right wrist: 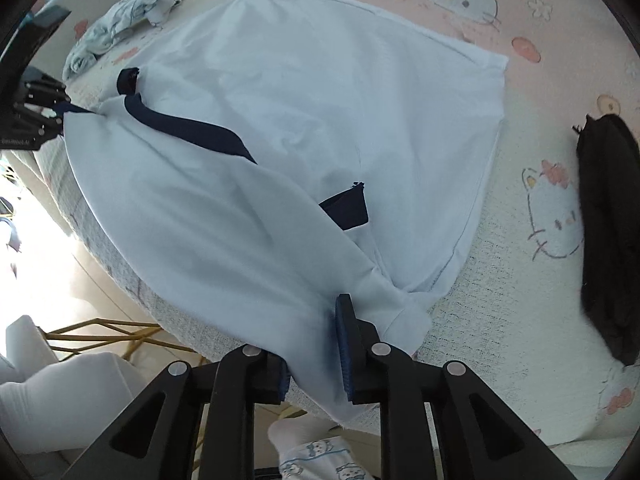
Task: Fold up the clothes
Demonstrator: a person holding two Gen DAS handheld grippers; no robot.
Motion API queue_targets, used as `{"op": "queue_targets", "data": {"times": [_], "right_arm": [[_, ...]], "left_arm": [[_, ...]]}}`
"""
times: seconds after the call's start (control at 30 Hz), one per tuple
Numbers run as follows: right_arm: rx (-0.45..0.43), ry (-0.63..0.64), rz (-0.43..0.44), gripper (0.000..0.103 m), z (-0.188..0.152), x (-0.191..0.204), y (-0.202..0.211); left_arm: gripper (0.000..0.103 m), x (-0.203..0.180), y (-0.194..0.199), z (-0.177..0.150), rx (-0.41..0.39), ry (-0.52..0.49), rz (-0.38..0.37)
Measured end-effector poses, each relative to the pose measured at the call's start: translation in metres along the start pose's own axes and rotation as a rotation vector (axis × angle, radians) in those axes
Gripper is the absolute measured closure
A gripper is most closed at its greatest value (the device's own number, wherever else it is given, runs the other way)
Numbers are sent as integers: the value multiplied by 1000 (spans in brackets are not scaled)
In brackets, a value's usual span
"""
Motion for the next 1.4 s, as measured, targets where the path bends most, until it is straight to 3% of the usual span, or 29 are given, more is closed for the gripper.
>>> {"op": "queue_targets", "data": {"times": [0.13, 0.43, 0.6, 0.7, 0.87, 1.03, 1.4], "right_arm": [[27, -35, 43, 86, 3, -5, 4], [130, -74, 88, 83, -2, 0, 3], [135, -150, 146, 82, -1, -12, -1], [110, -171, 159, 78, 1, -20, 6], [43, -175, 150, 76, 6, -27, 32], [-23, -200, 112, 70, 15, -32, 55], [-161, -254, 48, 66, 48, -58, 64]], "left_arm": [[88, -1, 7, 4, 15, -33, 24], [88, 11, 6, 4, 102, 20, -46], [88, 15, 3, 8, 132, 26, -68], [88, 21, 7, 13, 139, 29, -84], [88, 36, 33, 23, 84, 40, -84], [88, 45, 49, 35, 22, 37, -40], [88, 56, 38, 81, -43, 122, 17]]}}
Point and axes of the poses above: each gripper's, at about its wrist camera, not at the fingertips, and y roughly against the way its jaws point, x to its left, z to its top, the point moved 3 cm from there along -y, roughly the way its jaws point, and after that the axes turned 14 degrees about z, right-handed, at the moved point
